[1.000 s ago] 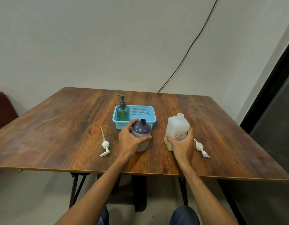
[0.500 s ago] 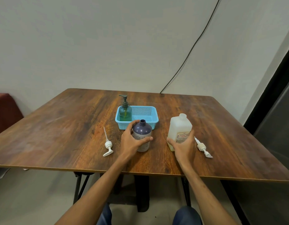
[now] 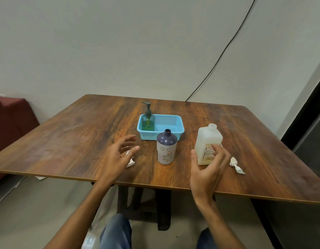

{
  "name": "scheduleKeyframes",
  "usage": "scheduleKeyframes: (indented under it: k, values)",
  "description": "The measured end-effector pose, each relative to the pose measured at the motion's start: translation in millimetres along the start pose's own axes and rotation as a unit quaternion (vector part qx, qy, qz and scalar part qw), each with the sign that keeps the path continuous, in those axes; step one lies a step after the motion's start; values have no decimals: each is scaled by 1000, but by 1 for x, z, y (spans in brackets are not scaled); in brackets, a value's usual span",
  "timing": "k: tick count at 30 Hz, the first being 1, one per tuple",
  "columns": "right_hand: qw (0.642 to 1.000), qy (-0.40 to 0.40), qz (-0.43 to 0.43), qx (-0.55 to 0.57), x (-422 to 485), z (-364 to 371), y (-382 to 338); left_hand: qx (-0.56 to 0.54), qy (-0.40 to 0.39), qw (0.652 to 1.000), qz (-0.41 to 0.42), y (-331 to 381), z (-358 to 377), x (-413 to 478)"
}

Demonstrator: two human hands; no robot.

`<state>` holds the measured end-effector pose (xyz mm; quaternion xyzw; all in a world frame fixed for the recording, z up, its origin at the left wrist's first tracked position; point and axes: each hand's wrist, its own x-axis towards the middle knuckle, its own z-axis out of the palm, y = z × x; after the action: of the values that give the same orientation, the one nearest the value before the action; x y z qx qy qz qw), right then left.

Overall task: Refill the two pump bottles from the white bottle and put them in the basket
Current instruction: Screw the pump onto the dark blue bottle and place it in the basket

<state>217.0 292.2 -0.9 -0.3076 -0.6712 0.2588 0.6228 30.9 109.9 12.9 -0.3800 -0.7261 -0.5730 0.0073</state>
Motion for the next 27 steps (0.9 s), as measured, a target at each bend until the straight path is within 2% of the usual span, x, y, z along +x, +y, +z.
scheduleKeyframes:
  k: [3, 7, 17, 21, 27]
  values:
    - [997, -65, -32, 22, -16, 15, -16, 71, -12, 997, 17, -16, -18, -1]
    - [989, -148, 10, 10, -27, 45, -13, 145, -80, 986, 35, -28, -28, 6]
    - [968, -226, 110, 24, -38, 88, 5, 326, -250, 909, 74, -54, -21, 36]
    - [954, -254, 154, 45, -36, 96, 11, 347, -249, 899, 100, -59, -21, 39]
    - [950, -265, 162, 45, -28, 96, 14, 312, -206, 917, 141, -47, -25, 43]
